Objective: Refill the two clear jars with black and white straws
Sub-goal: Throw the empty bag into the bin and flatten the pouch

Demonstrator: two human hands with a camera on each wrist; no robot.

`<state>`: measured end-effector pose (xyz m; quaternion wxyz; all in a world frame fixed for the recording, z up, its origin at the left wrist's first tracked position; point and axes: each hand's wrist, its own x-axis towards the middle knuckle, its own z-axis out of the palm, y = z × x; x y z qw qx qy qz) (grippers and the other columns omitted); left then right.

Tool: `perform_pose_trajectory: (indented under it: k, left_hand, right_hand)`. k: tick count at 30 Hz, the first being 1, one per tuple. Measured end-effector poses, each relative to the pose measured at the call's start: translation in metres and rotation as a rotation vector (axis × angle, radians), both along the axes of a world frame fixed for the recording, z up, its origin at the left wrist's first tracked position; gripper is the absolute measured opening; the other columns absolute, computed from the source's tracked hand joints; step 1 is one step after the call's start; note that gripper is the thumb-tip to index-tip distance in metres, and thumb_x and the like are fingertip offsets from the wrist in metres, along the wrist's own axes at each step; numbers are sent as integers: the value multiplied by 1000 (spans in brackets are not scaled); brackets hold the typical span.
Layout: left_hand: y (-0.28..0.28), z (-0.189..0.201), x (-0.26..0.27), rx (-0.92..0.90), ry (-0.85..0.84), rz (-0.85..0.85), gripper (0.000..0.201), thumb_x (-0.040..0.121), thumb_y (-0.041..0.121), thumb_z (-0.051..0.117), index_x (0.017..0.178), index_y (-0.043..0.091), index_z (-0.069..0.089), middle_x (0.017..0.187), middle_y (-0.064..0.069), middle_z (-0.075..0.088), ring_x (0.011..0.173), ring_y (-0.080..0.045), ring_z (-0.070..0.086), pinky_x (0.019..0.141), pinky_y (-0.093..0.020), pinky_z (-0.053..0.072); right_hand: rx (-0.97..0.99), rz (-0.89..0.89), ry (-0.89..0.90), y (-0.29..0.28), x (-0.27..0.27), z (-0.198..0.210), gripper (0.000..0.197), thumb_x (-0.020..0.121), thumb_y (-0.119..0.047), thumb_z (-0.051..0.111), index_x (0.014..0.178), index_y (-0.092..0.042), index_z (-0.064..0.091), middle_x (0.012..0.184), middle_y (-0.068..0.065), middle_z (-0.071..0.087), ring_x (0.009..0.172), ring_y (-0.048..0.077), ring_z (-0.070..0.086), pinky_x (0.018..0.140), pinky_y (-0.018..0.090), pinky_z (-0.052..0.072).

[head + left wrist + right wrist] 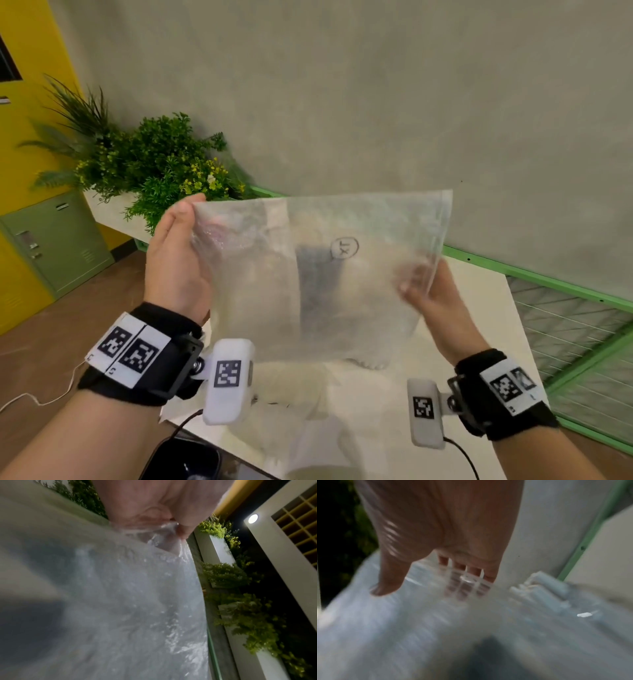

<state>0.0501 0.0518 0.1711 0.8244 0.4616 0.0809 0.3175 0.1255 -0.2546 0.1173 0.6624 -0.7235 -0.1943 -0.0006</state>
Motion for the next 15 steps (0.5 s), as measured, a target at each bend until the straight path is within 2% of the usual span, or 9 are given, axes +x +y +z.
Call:
perform_pose_trajectory:
  k: [2,4,5,7,8,10,12,13,15]
  left_hand:
    - [7,3,3,-30,-27,-6,23,101,26,39,96,23,61,85,6,68,83,-9,66,74,-27,55]
    - [16,5,4,3,-17,8,24,101,26,37,96,23,60,81,8,69,81,-8,66,72,-26,55]
    - [20,5,5,34,-6,10,24,101,27,37,97,23,60,81,8,69,82,-9,66,74,-26,54]
    - [27,3,7,84,17,5,25,100,30,38,101,23,61,88,6,69,89,-10,66,81,-30,52]
    - [31,1,9,99,47,7,26,100,33,37,105,25,62,95,7,70,95,-11,66,85,-32,51]
    - [36,-6,14,163,160,31,32,99,45,35,119,34,58,110,11,67,107,-10,62,90,-37,47]
    - [38,-22,16,254,296,-8,49,91,61,39,135,39,41,126,13,59,114,-9,56,95,-40,40]
    - [36,-35,15,291,386,-70,64,83,70,42,139,40,34,133,12,54,117,-10,53,96,-42,37]
    - [28,-72,9,344,611,-269,85,69,86,40,140,38,35,138,12,48,121,-12,48,96,-43,36]
  right_hand:
    - [-288,36,66,-5,-5,-32,65,69,-48,81,123,-24,55,113,-11,67,105,4,63,89,25,51]
    - [-325,-22,97,-9,-9,-58,56,68,-64,72,101,-19,65,95,-12,72,93,7,66,85,21,51]
    - [-278,-73,124,-10,-9,-64,51,74,-61,69,91,-13,64,82,-8,69,83,11,64,77,20,50]
    - [-137,-158,194,-9,-8,-65,30,94,-33,59,80,-7,54,69,0,54,69,15,55,68,23,49]
    - [-73,-182,226,-8,-6,-62,26,98,-24,51,79,-7,51,67,0,50,65,14,53,65,25,51]
    - [55,-225,277,-6,0,-58,27,101,-24,44,77,-13,47,61,-4,44,57,10,50,63,27,56]
    - [153,-287,316,-2,5,-57,30,102,-26,41,73,-17,43,58,-7,40,51,7,45,62,27,54]
    - [200,-309,338,2,6,-57,31,103,-27,40,73,-18,42,57,-7,39,51,7,45,59,27,52]
    - [298,-329,379,10,7,-64,31,103,-27,39,73,-18,42,56,-4,39,50,11,44,53,24,47]
